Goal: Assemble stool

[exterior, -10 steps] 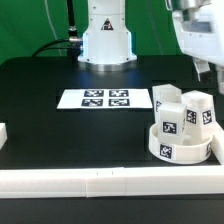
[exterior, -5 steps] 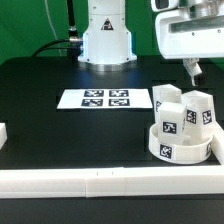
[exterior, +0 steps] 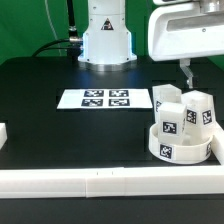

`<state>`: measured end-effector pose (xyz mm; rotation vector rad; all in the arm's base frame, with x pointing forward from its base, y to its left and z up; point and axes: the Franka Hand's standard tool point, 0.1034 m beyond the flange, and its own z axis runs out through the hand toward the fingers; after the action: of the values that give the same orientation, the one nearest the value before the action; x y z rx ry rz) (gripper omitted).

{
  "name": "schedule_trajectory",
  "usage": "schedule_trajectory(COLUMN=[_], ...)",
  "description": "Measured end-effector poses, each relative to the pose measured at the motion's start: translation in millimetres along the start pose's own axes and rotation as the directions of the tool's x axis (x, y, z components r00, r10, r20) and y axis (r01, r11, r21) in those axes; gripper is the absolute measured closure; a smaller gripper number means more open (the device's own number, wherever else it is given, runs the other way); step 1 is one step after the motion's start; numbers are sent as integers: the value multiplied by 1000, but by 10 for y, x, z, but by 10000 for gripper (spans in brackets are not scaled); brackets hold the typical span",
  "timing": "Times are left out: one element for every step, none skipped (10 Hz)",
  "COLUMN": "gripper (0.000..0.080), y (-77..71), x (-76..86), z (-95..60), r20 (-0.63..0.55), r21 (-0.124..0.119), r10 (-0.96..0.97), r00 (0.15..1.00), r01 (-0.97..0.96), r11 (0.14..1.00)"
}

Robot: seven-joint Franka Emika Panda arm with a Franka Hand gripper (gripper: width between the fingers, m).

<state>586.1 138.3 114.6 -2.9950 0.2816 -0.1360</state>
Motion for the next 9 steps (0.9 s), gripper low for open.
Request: schedule_trajectory(gripper=[151,151,151,151,151,151,151,151,151], y=[9,13,25,66,94,109,131,154,183], x=[2,-1,2,1,1,-6,-7,-11,-18], z=[7,12,12,22,42,59,70,78,90], r20=[-3,-2,-1,12,31,45,47,49,48], r21=[-1,-1,-2,-1,0,4,9,11,12], r10=[-89,-121,-218,-350,-454,-518,-612,-634,-676], r00=[996,993,976,937,890,854,790,772,735], r01=[89,121,218,350,454,518,612,634,676], r11=[996,993,976,937,891,855,791,773,737])
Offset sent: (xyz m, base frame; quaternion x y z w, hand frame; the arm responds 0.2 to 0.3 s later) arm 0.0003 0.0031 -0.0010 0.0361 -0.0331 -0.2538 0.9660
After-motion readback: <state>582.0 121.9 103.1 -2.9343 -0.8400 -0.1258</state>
